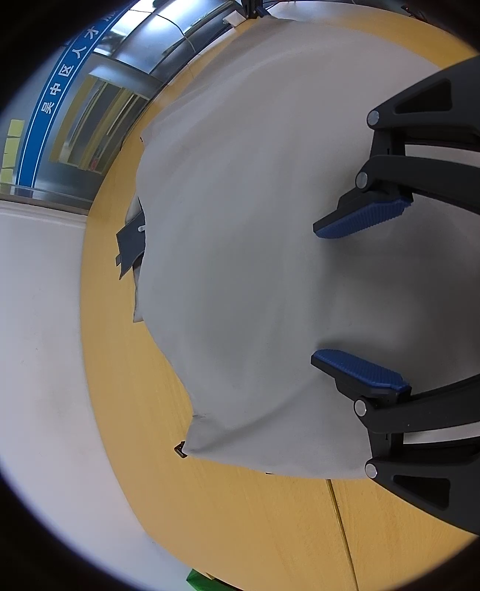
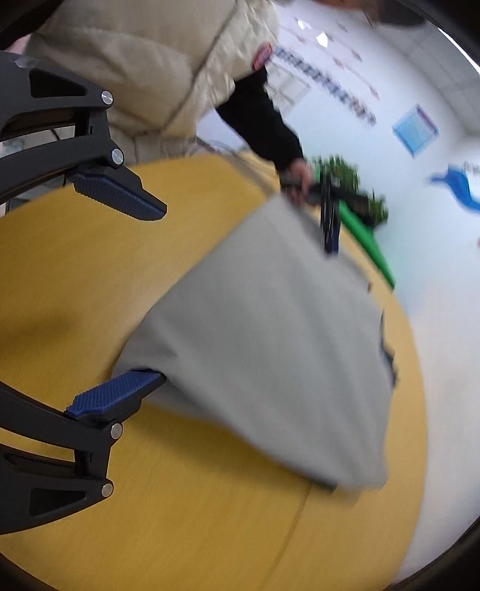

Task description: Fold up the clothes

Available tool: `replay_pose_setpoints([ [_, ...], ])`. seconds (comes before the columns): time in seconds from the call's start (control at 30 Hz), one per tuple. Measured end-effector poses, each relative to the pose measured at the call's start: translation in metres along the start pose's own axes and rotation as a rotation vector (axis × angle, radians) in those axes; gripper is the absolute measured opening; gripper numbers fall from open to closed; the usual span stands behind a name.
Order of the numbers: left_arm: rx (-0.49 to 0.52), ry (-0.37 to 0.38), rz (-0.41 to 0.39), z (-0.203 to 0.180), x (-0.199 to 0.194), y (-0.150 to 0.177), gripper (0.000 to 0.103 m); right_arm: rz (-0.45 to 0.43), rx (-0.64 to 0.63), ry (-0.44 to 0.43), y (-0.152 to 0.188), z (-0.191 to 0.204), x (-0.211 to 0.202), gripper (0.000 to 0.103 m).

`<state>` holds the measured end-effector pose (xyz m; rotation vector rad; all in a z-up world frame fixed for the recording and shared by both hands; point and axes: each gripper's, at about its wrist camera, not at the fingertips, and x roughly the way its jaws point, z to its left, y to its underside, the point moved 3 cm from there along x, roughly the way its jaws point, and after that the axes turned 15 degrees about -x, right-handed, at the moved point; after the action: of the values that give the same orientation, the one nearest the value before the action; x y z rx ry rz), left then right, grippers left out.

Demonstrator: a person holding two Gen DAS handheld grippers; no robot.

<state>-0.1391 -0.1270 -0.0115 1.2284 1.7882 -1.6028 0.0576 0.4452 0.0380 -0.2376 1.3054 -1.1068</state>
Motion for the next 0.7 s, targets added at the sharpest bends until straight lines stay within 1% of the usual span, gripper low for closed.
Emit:
replay_pose_setpoints([
  [0.07,0.0,-0.002,0.001,0.0,0.002,0.0,0.062,0.018,-0.034,-0.058,-0.011,0.007,0.01,0.086],
  [0.13,0.005,-0.006,0.0,0.001,0.003,0.001,0.062,0.077,-0.06,-0.107,-0.014,0.012,0.025,0.086],
  [0.17,0.006,-0.005,-0.001,0.002,0.003,0.002,0.062,0.12,-0.07,-0.122,-0.014,0.013,0.033,0.086],
  [0.23,0.006,-0.001,-0.003,0.005,0.003,0.001,0.062,0.243,-0.086,-0.141,-0.008,0.013,0.049,0.086],
  [0.33,-0.001,0.009,-0.006,0.009,0.003,0.002,0.062,0.369,-0.082,-0.129,0.002,0.01,0.047,0.086],
  [0.43,0.003,0.012,-0.011,0.012,0.003,0.003,0.062,0.448,-0.052,-0.094,0.018,0.011,0.031,0.085],
  [0.5,0.003,0.013,-0.017,0.014,0.003,0.004,0.062,0.461,-0.033,-0.076,0.026,0.007,0.024,0.085],
  [0.57,0.002,0.016,-0.023,0.015,0.003,0.004,0.062,0.418,-0.017,-0.065,0.029,0.003,0.02,0.085],
  [0.7,-0.001,0.019,-0.018,0.014,0.001,0.005,0.062,0.322,-0.006,-0.031,0.018,0.002,0.021,0.086],
])
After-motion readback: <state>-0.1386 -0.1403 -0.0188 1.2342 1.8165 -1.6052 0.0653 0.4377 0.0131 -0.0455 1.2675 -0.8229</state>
